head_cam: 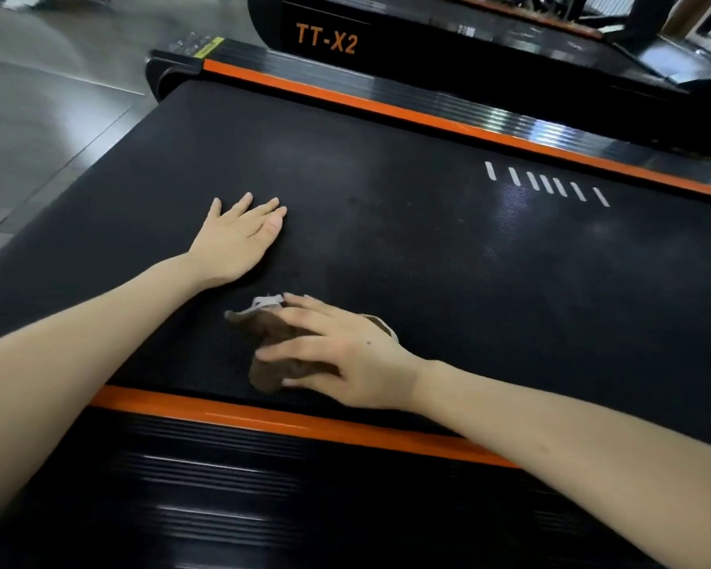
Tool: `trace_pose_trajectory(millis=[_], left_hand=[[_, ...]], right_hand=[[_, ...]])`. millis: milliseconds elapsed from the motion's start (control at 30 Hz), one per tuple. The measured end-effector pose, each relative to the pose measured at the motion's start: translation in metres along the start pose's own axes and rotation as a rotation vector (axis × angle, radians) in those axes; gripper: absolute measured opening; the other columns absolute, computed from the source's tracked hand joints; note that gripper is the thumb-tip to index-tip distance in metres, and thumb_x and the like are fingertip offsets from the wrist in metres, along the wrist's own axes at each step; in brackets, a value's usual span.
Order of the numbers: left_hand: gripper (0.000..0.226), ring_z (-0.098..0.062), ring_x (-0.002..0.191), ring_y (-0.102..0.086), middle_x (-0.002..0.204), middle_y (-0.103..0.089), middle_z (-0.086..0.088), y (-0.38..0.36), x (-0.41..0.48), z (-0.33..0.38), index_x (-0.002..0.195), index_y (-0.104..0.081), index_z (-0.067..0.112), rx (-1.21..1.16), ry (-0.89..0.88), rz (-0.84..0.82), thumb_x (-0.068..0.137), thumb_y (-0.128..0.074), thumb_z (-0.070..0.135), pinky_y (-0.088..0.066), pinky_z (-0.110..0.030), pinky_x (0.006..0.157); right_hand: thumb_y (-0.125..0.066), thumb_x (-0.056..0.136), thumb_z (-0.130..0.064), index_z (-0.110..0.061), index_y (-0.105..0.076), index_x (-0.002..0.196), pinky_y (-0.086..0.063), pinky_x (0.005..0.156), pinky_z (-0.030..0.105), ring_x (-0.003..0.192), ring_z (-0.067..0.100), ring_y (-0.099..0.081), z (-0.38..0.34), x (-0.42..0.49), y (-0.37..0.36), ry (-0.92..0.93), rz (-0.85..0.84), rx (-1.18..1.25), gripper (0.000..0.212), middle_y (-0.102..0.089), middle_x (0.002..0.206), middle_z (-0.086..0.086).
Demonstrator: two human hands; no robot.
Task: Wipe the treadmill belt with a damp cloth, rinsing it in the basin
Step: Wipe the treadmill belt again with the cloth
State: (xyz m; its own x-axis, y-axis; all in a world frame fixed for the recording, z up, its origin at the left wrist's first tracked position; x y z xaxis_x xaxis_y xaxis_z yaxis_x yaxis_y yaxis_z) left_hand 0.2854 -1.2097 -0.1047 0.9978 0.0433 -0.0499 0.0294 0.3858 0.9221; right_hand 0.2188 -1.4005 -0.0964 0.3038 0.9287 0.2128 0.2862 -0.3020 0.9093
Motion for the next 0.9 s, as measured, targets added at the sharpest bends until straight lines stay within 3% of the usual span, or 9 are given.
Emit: trace_pose_trajectory(millis=[167,267,400,467,600,700,800,900], left_hand=[[0.045,-0.004,0.143,0.0,0.144,-0.015,0.025,0.009,-0.01,-0.004,0.145,-0.031,0.03,-0.435,0.037,0.008,0.103,-0.013,0.037,0.006,-0.021,0.111],[0.047,-0.008,0.145,0.001,0.149,-0.023,0.023,0.005,-0.002,-0.014,0.139,-0.04,0.043,-0.671,0.148,0.03,0.099,-0.016,0.053,0.001,-0.03,0.115],[0.049,-0.005,0.137,-0.03,0.141,-0.044,0.019,0.01,0.018,-0.017,0.13,-0.053,0.036,-0.811,0.169,0.145,0.098,-0.02,0.054,-0.017,-0.028,0.114],[0.05,-0.008,0.138,-0.029,0.143,-0.043,0.016,0.015,0.029,-0.016,0.132,-0.051,0.036,-0.752,0.153,0.159,0.098,-0.02,0.055,-0.017,-0.032,0.116],[0.054,-0.021,0.144,-0.018,0.151,-0.035,0.006,0.024,0.047,-0.028,0.14,-0.044,0.031,-0.563,0.192,0.197,0.098,-0.018,0.055,-0.012,-0.038,0.118],[0.052,-0.024,0.145,-0.015,0.153,-0.031,-0.002,0.027,0.054,-0.029,0.141,-0.042,0.02,-0.355,0.155,0.209,0.102,-0.016,0.043,-0.008,-0.033,0.116],[0.052,-0.029,0.145,-0.008,0.158,-0.016,-0.003,0.017,0.065,-0.027,0.148,-0.026,0.021,0.018,0.074,0.127,0.102,-0.01,0.04,-0.003,-0.042,0.117],[0.056,-0.033,0.145,0.003,0.16,-0.001,-0.001,0.004,0.072,-0.028,0.151,-0.006,0.029,0.285,0.069,0.042,0.098,-0.005,0.047,0.002,-0.051,0.115]], right_hand=[[-0.062,0.09,-0.029,-0.022,-0.064,0.12,-0.032,0.113,0.036,0.141,0.024,-0.028,0.026,-0.079,0.032,-0.068,-0.053,-0.026,0.031,-0.045,0.144,0.005],[-0.059,0.091,-0.031,-0.021,-0.066,0.118,-0.031,0.113,0.04,0.14,0.027,-0.03,0.028,-0.084,0.036,-0.036,-0.036,-0.056,0.029,-0.048,0.14,0.006],[-0.061,0.089,-0.03,-0.017,-0.069,0.112,-0.029,0.113,0.045,0.135,0.032,-0.037,0.008,-0.01,-0.002,0.021,0.065,-0.069,0.028,-0.056,0.132,0.01],[-0.057,0.087,-0.032,-0.018,-0.069,0.112,-0.024,0.116,0.038,0.132,0.029,-0.039,0.008,0.032,-0.012,-0.006,0.112,-0.089,0.031,-0.058,0.129,0.009],[-0.049,0.088,-0.039,-0.021,-0.066,0.117,-0.031,0.11,0.047,0.13,0.032,-0.043,0.028,0.064,-0.01,-0.071,0.088,-0.126,0.037,-0.055,0.133,0.007],[-0.048,0.089,-0.038,-0.021,-0.068,0.111,-0.033,0.104,0.038,0.12,0.032,-0.053,0.069,0.067,0.011,-0.178,0.213,-0.204,0.035,-0.058,0.129,0.006],[-0.051,0.092,-0.035,-0.023,-0.068,0.111,-0.037,0.096,0.033,0.115,0.027,-0.055,0.156,0.071,0.053,-0.475,0.355,-0.272,0.028,-0.056,0.132,-0.001],[-0.049,0.096,-0.034,-0.019,-0.061,0.12,-0.042,0.095,0.037,0.114,0.028,-0.054,0.233,0.072,0.078,-0.839,0.373,-0.285,0.032,-0.048,0.138,-0.001]])
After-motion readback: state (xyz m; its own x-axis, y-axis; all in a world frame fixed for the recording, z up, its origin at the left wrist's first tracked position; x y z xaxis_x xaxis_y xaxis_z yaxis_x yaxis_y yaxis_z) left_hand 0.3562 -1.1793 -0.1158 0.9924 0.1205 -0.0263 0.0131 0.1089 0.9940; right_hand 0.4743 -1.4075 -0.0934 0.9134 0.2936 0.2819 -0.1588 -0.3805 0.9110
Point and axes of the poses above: each hand's wrist, its own x-axis towards the middle knuckle, its own y-axis out of the back of the hand, z = x × y, the point moved 3 cm from there along x, towards the middle knuckle
